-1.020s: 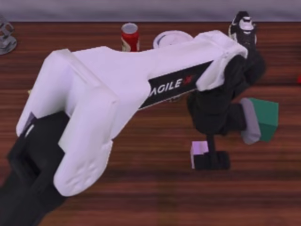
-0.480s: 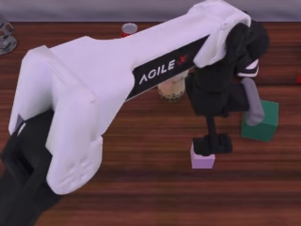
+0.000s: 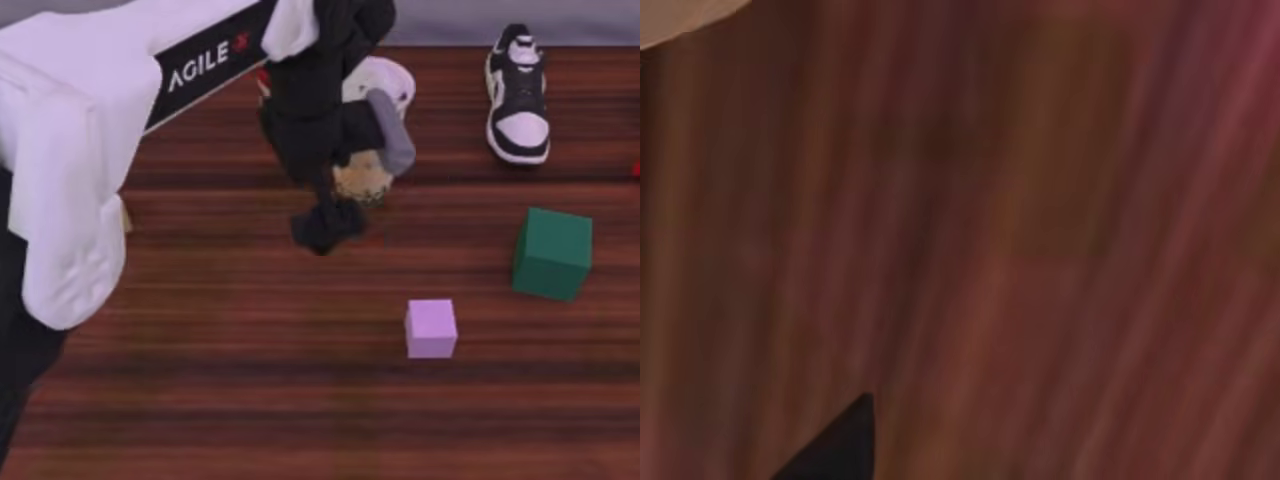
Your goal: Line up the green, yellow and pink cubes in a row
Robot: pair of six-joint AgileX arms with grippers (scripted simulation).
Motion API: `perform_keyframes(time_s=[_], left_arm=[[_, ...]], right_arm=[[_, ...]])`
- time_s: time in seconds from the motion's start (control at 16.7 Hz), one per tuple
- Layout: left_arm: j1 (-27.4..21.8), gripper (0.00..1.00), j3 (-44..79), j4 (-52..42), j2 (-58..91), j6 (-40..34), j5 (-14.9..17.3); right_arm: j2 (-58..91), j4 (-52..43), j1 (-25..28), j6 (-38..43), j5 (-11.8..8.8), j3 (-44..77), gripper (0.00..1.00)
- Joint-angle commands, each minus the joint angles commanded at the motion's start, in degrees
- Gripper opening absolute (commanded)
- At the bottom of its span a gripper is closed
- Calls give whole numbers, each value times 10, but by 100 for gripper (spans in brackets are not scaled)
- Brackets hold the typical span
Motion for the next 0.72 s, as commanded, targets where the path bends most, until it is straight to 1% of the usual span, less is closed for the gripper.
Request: perform_keyframes(time_s=[0.24, 0.36, 0.42, 0.54, 0.72], left_arm=[[171, 100, -46, 16, -19, 33, -2], [238, 100, -66, 25, -28, 48, -3], [263, 100, -74, 28, -32, 54, -4], [294, 100, -85, 35, -39, 63, -4], [302, 100, -88, 36, -41, 64, -4]], right_arm=[[0, 0, 0, 0, 0, 0, 100], [0, 0, 0, 0, 0, 0, 100], [0, 0, 0, 0, 0, 0, 100], [0, 0, 0, 0, 0, 0, 100], [0, 0, 0, 0, 0, 0, 100]])
